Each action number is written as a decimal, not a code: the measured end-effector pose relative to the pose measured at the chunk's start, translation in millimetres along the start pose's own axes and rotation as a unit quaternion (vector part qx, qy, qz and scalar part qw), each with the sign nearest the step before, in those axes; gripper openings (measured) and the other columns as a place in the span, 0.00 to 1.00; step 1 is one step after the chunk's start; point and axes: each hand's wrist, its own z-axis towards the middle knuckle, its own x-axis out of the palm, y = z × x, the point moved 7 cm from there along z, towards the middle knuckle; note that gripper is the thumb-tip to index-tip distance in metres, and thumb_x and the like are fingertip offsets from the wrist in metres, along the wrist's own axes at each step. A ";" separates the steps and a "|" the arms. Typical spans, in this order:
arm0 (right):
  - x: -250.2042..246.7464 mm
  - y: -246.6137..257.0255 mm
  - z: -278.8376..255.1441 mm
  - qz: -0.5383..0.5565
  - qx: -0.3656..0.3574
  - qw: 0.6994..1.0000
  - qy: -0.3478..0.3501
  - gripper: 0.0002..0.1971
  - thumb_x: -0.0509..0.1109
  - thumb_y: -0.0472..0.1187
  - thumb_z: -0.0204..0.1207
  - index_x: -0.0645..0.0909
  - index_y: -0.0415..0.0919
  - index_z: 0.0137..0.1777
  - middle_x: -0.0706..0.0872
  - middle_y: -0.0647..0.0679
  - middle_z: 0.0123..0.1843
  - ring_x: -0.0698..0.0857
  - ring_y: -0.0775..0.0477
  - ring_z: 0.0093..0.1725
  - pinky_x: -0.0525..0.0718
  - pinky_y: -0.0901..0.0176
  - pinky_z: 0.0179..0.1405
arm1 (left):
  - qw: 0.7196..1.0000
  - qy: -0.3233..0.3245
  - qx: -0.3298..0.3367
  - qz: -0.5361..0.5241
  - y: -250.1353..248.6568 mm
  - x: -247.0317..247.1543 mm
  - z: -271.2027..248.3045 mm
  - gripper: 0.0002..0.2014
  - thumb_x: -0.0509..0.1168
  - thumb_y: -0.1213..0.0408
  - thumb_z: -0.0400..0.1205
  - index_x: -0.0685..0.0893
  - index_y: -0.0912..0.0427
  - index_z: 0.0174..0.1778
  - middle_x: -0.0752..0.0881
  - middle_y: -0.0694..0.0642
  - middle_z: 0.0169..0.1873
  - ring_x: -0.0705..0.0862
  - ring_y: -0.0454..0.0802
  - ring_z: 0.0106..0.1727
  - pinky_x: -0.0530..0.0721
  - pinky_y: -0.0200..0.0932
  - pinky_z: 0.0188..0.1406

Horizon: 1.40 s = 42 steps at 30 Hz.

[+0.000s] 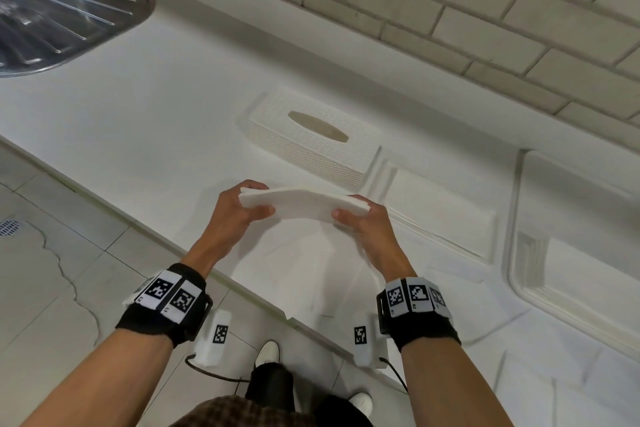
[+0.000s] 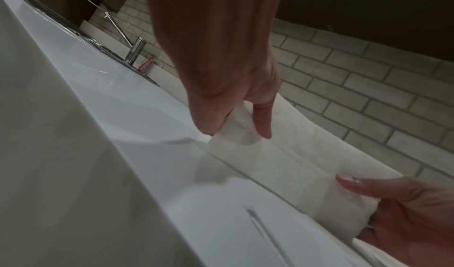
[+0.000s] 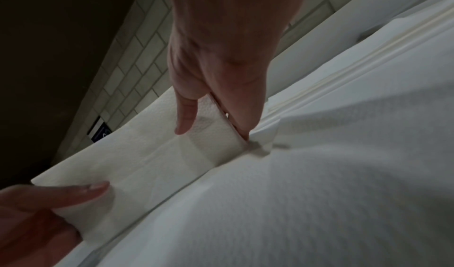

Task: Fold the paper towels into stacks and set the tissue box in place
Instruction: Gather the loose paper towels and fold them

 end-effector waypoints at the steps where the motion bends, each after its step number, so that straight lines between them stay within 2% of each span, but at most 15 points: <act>1: 0.0 0.9 0.6 -0.002 -0.004 1.000 0.000 0.12 0.77 0.27 0.71 0.88 0.44 0.48 0.88 0.42 0.46 0.86 0.42 0.49 0.84 0.44 0.62 | 1.000 -0.002 0.005 -0.002 -2.2 -0.2 -0.1 0.15 0.74 0.81 0.70 0.84 0.56 0.43 0.84 0.51 0.41 0.82 0.49 0.43 0.81 0.34 0.37; 3: 0.2 2.1 2.6 -0.005 -0.009 1.000 0.003 0.14 0.77 0.27 0.70 0.88 0.47 0.47 0.88 0.43 0.46 0.86 0.43 0.49 0.85 0.45 0.60 | 1.000 -0.006 0.010 -0.006 -3.3 -2.3 1.2 0.17 0.75 0.81 0.69 0.82 0.55 0.44 0.84 0.51 0.42 0.82 0.47 0.42 0.82 0.32 0.35; 6: 2.0 -0.1 4.5 -0.002 -0.007 1.000 0.012 0.16 0.76 0.25 0.70 0.87 0.48 0.49 0.88 0.45 0.47 0.87 0.43 0.50 0.86 0.43 0.62 | 1.000 -0.010 0.004 0.011 1.3 -4.9 3.8 0.22 0.72 0.84 0.69 0.79 0.52 0.46 0.81 0.52 0.44 0.80 0.48 0.45 0.82 0.38 0.38; 11: -2.1 2.6 4.5 -0.014 -0.020 1.000 -0.002 0.12 0.75 0.28 0.73 0.86 0.46 0.47 0.87 0.44 0.46 0.85 0.43 0.50 0.83 0.45 0.61 | 1.000 -0.004 0.020 -0.003 -0.2 -2.4 3.5 0.17 0.69 0.82 0.73 0.80 0.53 0.42 0.83 0.51 0.45 0.80 0.50 0.44 0.78 0.43 0.39; 15: -5.9 -0.7 4.3 -0.017 -0.011 1.000 0.001 0.15 0.75 0.26 0.72 0.88 0.49 0.47 0.88 0.46 0.46 0.86 0.43 0.51 0.83 0.38 0.65 | 1.000 -0.010 0.013 0.003 2.0 -5.8 5.1 0.19 0.69 0.83 0.70 0.81 0.52 0.44 0.83 0.52 0.45 0.80 0.52 0.44 0.80 0.49 0.41; 18: -6.9 -2.4 3.6 -0.023 -0.009 1.000 0.000 0.14 0.75 0.26 0.72 0.88 0.49 0.45 0.88 0.47 0.44 0.86 0.43 0.50 0.82 0.36 0.66 | 1.000 -0.012 0.010 0.015 2.7 -3.4 3.7 0.18 0.67 0.84 0.74 0.80 0.53 0.44 0.83 0.52 0.44 0.79 0.51 0.43 0.78 0.45 0.40; 22: -7.0 -2.3 3.1 -0.013 -0.005 1.000 -0.003 0.14 0.76 0.28 0.72 0.89 0.52 0.42 0.88 0.47 0.44 0.85 0.43 0.49 0.82 0.38 0.65 | 1.000 -0.016 0.023 0.007 -1.2 -1.8 -0.3 0.17 0.64 0.83 0.76 0.79 0.53 0.45 0.83 0.52 0.46 0.78 0.48 0.44 0.76 0.42 0.40; 27: -7.5 -8.0 1.7 -0.029 -0.005 1.000 0.005 0.15 0.75 0.28 0.73 0.86 0.51 0.51 0.89 0.47 0.49 0.86 0.45 0.53 0.82 0.43 0.65 | 1.000 -0.027 0.015 0.001 1.1 -0.2 -3.8 0.23 0.64 0.86 0.74 0.77 0.49 0.48 0.81 0.51 0.45 0.80 0.46 0.46 0.78 0.39 0.43; 31: -9.4 -6.6 0.9 -0.041 -0.006 0.999 -0.001 0.13 0.72 0.30 0.76 0.84 0.50 0.51 0.89 0.49 0.49 0.86 0.45 0.53 0.83 0.51 0.61 | 0.999 -0.038 0.016 0.009 1.9 0.3 -3.8 0.18 0.64 0.81 0.78 0.78 0.48 0.48 0.83 0.51 0.45 0.82 0.48 0.46 0.80 0.39 0.43; 35: -20.7 2.8 -6.3 -0.047 -0.017 0.998 -0.044 0.09 0.71 0.34 0.79 0.87 0.49 0.48 0.92 0.49 0.47 0.90 0.47 0.49 0.85 0.47 0.59 | 0.997 -0.053 0.043 0.026 -12.5 5.5 -3.6 0.14 0.66 0.76 0.81 0.80 0.49 0.47 0.85 0.50 0.44 0.83 0.47 0.45 0.80 0.44 0.46; 37: -36.7 15.9 -15.1 -0.038 -0.034 0.996 -0.070 0.08 0.71 0.34 0.79 0.88 0.49 0.49 0.93 0.50 0.46 0.91 0.51 0.47 0.88 0.54 0.53 | 0.997 -0.052 0.053 0.007 -29.2 16.8 -3.0 0.12 0.68 0.76 0.79 0.82 0.52 0.46 0.87 0.52 0.43 0.85 0.49 0.44 0.83 0.45 0.48; 39: -61.9 33.1 -26.4 -0.031 -0.063 0.992 -0.101 0.07 0.71 0.34 0.79 0.88 0.48 0.49 0.93 0.53 0.44 0.91 0.56 0.42 0.87 0.63 0.44 | 0.997 -0.043 0.067 -0.010 -50.6 37.6 -1.3 0.11 0.69 0.76 0.78 0.84 0.56 0.49 0.89 0.52 0.44 0.88 0.46 0.43 0.86 0.42 0.47; 42: -115.8 60.2 -45.4 -0.040 -0.095 0.979 -0.177 0.06 0.73 0.36 0.77 0.87 0.47 0.42 0.90 0.59 0.35 0.86 0.61 0.34 0.83 0.68 0.38 | 0.996 -0.013 0.085 -0.009 -84.7 92.1 5.0 0.12 0.71 0.78 0.76 0.84 0.57 0.49 0.89 0.48 0.41 0.88 0.36 0.37 0.85 0.30 0.40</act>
